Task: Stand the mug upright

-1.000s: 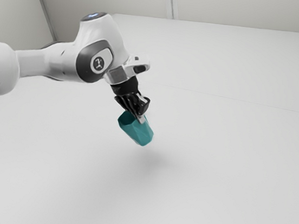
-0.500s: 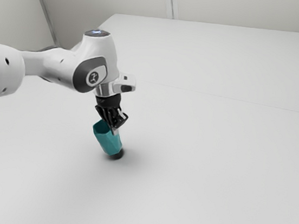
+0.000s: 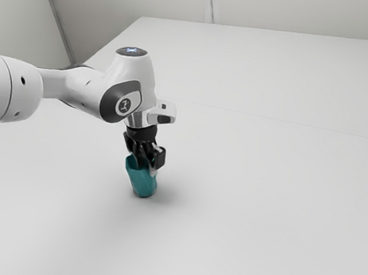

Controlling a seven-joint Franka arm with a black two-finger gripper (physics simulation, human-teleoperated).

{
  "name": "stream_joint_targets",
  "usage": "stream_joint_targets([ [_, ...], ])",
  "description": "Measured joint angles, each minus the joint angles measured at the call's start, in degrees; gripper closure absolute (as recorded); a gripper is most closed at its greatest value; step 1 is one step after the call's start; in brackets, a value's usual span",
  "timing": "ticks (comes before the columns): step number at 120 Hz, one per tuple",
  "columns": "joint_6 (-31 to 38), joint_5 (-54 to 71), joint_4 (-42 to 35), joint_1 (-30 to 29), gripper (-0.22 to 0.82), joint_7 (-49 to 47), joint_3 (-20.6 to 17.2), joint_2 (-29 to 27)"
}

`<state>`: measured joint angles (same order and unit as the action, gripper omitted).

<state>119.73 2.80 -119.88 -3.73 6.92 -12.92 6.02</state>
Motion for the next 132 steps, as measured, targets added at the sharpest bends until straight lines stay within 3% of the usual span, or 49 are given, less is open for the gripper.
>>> stream_joint_targets([
  [18, -0.5, -0.6, 1.0, 0.0, 0.17, 0.1, -0.1, -2.0],
  [33, -3.6, -1.7, 5.9, 0.1, 0.09, 0.2, -0.1, -3.5],
  [42, -5.7, -2.9, 10.0, 1.8, 0.07, 0.3, 2.2, -3.3],
  [54, -8.8, -3.3, 16.2, 1.4, 0.04, 0.3, 4.5, -2.9],
  [77, -15.5, -3.3, 25.2, -1.5, 0.02, 0.5, 5.0, -2.2],
  [105, -20.1, -3.3, 26.2, 1.1, 0.01, 0.5, 5.0, -2.8],
  [132, -21.5, -3.4, 26.3, 0.1, 0.00, 0.7, 5.0, -2.8],
])
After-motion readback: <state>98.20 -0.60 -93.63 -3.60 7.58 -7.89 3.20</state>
